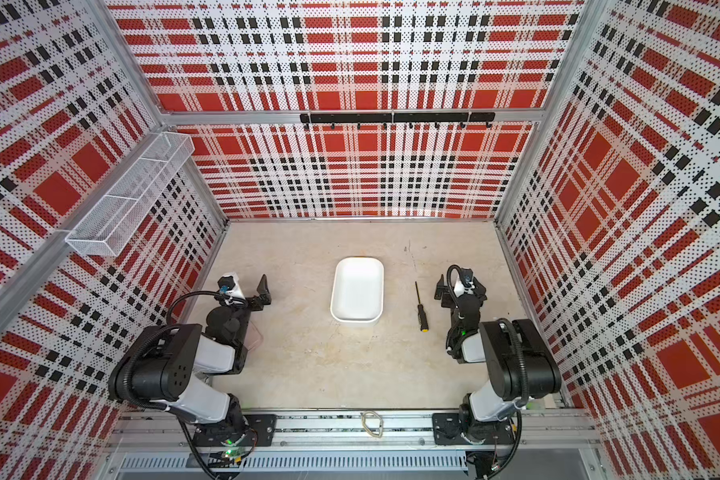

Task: Put the screwdriver in the bin

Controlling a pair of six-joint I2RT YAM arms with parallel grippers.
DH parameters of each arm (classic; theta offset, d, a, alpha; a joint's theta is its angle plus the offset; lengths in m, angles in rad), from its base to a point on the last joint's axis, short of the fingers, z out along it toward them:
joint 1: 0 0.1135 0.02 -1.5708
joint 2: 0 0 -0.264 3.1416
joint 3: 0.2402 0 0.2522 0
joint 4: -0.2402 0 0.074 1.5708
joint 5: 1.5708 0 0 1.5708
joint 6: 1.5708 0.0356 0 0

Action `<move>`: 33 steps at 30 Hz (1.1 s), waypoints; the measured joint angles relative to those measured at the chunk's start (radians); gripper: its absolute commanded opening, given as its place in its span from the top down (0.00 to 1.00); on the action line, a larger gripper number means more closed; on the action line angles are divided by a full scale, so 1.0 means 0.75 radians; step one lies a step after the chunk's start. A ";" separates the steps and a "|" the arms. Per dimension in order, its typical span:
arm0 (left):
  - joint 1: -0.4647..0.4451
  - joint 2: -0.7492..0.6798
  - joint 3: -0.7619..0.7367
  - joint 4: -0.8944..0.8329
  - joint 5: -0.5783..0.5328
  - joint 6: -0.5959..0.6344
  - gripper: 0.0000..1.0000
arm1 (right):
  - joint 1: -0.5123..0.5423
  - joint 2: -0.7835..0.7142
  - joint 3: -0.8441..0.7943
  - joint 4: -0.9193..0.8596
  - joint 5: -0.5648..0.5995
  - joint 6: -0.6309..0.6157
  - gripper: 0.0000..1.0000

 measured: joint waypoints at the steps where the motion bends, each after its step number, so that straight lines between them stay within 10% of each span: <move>1: 0.000 0.000 0.000 0.000 0.000 0.000 0.02 | 0.000 -0.001 0.000 0.000 0.000 0.000 0.00; 23: -0.002 -0.023 0.018 -0.062 0.001 0.004 0.02 | 0.000 -0.001 0.000 0.001 0.001 -0.001 0.00; 33: -0.114 -0.322 0.155 -0.431 -0.006 0.064 0.02 | 0.000 -0.039 0.032 -0.121 0.007 -0.001 0.00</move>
